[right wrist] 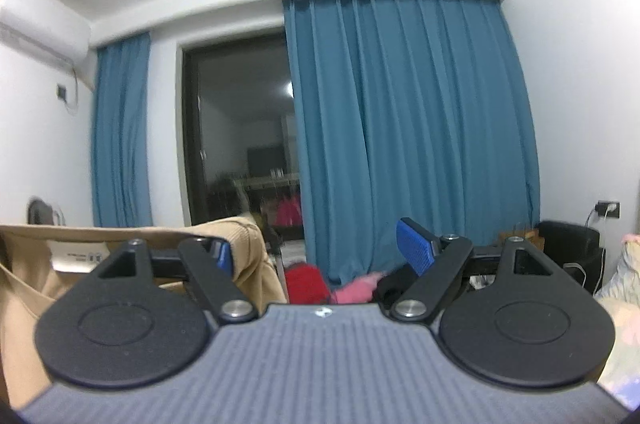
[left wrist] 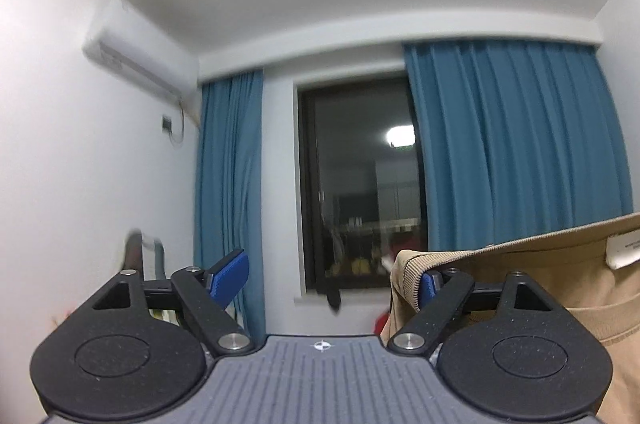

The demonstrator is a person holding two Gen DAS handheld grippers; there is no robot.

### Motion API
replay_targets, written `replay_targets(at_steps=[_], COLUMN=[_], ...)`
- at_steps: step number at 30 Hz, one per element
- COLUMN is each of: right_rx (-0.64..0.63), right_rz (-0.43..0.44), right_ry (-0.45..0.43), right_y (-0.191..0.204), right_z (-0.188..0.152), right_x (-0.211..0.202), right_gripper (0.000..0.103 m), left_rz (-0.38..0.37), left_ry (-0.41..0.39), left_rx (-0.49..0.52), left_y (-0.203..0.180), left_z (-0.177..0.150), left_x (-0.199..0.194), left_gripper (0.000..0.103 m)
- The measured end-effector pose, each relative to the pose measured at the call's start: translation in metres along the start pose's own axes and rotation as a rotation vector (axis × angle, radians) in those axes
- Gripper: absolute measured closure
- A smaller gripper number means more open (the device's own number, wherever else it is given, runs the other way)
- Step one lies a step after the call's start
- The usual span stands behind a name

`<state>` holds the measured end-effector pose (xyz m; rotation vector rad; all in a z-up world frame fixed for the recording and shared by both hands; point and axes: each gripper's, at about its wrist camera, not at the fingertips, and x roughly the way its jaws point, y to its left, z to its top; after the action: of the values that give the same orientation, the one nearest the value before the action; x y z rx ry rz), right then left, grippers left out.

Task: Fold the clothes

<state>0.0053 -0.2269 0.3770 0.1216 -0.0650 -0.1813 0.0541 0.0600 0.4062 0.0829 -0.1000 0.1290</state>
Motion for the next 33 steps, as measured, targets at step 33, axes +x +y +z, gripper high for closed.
replay_targets(at_steps=[33], right_rx=[-0.144], right_rz=[0.428], right_ry=[1.109], right_y=[0.054], right_z=[-0.455], right_x=[0.462], right_gripper=[0.017], left_rz=[-0.351], left_ry=[1.067], left_rx=[0.175], left_y=[-0.138], left_z=[-0.526], left_x=[0.439], left_gripper=[0.007])
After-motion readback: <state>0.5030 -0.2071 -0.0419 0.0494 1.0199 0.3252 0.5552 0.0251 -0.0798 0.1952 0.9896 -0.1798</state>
